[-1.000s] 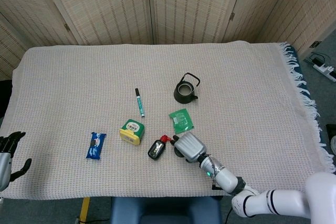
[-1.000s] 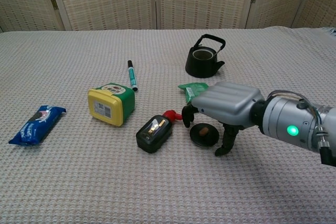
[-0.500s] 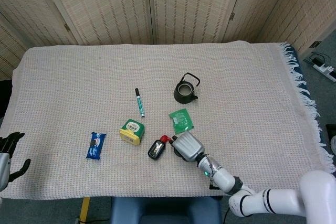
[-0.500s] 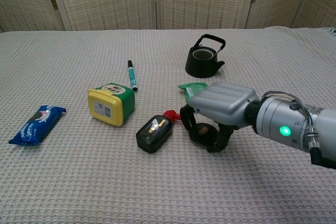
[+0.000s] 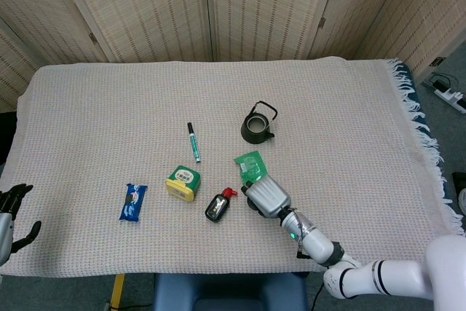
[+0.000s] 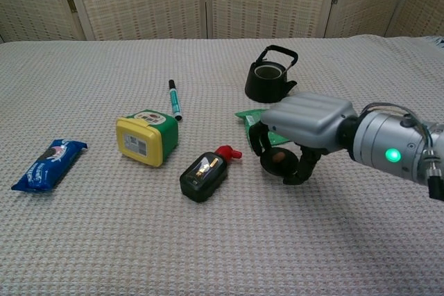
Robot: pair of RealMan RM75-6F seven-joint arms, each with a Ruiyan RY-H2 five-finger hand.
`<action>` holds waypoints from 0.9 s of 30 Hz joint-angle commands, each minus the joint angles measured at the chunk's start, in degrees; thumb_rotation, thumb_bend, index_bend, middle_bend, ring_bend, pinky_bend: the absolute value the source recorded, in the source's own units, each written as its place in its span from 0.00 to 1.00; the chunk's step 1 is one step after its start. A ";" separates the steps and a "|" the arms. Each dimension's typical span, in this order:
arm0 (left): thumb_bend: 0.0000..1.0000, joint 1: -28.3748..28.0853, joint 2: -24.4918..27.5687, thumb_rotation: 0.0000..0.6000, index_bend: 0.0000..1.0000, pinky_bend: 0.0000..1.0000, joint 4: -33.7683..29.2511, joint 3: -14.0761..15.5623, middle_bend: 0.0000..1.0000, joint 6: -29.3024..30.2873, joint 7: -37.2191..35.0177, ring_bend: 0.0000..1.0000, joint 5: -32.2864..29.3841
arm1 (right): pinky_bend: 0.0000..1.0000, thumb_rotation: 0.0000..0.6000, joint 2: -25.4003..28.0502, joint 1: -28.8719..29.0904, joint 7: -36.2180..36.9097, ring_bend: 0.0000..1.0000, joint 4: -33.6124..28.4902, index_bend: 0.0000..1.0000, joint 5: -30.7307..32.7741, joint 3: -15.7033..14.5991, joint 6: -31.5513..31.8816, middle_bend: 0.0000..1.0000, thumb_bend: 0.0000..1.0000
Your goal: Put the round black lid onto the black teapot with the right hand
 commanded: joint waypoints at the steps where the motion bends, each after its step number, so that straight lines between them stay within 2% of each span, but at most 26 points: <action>1: 0.29 -0.01 -0.03 1.00 0.16 0.14 -0.19 0.04 0.13 0.07 0.28 0.19 0.17 | 0.72 1.00 1.99 0.55 1.11 0.91 -0.34 0.47 1.46 2.14 0.56 0.46 0.29; 9: 0.29 0.29 0.29 1.00 0.16 0.14 -1.31 0.01 0.13 0.50 1.43 0.19 0.07 | 0.72 1.00 3.28 5.11 1.68 0.91 5.59 0.47 6.78 8.07 -1.49 0.46 0.29; 12: 0.29 0.36 0.44 1.00 0.16 0.14 -1.70 0.08 0.13 0.54 1.89 0.19 0.11 | 0.72 1.00 2.86 7.25 0.92 0.91 7.85 0.47 8.96 9.45 -2.56 0.46 0.29; 27: 0.29 0.26 0.78 1.00 0.16 0.14 -2.95 -0.25 0.13 0.13 3.51 0.19 -0.72 | 0.72 1.00 -4.42 17.67 -3.61 0.91 24.58 0.47 20.38 11.71 -7.98 0.46 0.29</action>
